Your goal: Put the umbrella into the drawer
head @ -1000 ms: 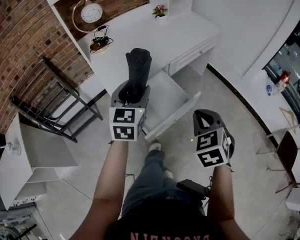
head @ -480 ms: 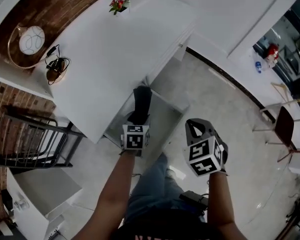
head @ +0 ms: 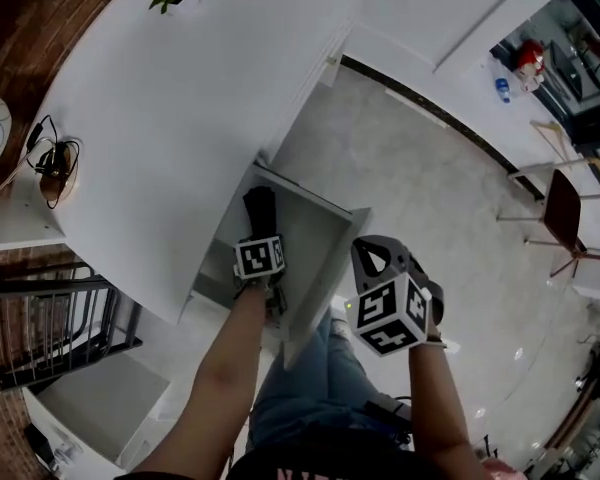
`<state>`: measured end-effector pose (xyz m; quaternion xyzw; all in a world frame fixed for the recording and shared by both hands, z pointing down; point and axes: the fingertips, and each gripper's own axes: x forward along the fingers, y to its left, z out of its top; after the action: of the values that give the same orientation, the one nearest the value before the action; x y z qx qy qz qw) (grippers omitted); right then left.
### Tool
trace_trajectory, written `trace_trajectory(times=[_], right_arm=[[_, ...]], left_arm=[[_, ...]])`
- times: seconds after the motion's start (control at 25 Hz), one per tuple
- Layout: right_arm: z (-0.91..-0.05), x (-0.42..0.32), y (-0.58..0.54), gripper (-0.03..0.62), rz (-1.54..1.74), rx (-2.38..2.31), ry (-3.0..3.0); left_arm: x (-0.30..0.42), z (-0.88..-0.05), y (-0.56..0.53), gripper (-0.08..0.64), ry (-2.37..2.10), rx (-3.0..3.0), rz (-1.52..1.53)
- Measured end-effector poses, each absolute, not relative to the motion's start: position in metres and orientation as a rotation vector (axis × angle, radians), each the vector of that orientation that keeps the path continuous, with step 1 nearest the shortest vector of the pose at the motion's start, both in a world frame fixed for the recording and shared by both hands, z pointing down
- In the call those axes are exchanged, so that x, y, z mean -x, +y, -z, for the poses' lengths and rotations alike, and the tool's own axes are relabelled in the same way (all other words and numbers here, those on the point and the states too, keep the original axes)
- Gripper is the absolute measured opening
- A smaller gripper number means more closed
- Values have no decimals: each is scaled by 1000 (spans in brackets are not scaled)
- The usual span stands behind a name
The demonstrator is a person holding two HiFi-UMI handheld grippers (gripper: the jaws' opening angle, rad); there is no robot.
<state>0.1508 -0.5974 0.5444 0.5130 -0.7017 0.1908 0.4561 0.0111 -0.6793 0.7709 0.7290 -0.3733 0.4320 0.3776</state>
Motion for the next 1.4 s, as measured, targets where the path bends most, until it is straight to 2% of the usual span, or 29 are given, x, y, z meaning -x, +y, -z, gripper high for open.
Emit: trace_trajectory(times=[0.16,0.2,0.24,0.32,0.6,0.96,1.04,1.16,1.2,1.24,1.4], right_arm=[[-547,-152,-594,0,-471,-1254,-1729],[-546,-153,-593,0,-466,-1254,-1729],[-544,-153,-592,0,-460,-1256,-1729],[-538,-151,-591,0,-442,-1262,-1737],[-491,-140,-555,0,-336,-1312,-1803],[-403,-129,-466,0,-172,-1455,-1881],[-382,-128,-452,0,-117,-1503,-1894],[-354,-125,-434,0,-42,-1564,-1925],[-344,-123,-428,0,-18,-1581,-1935],[-335,-122,-424,0,6,-1597,-1943],[-301,-119,-407,0,104,-1686,-1970]], left_arm=[[-8,-780,-674,269,-967,-1796,-1098],[-7,-778,-675,339,-976,-1792,-1110],[-5,-774,-676,370,-988,-1796,-1124],[-2,-758,-678,390,-1007,-1844,-1140],[-12,-664,-653,391,-1007,-2114,-1008],[23,-500,-584,382,-1202,-2418,-740],[38,-458,-568,328,-1281,-2498,-657],[65,-400,-545,152,-1455,-2585,-550],[73,-382,-537,47,-1509,-2609,-513],[79,-365,-530,3,-1548,-2633,-475],[96,-304,-503,3,-1666,-2750,-312]])
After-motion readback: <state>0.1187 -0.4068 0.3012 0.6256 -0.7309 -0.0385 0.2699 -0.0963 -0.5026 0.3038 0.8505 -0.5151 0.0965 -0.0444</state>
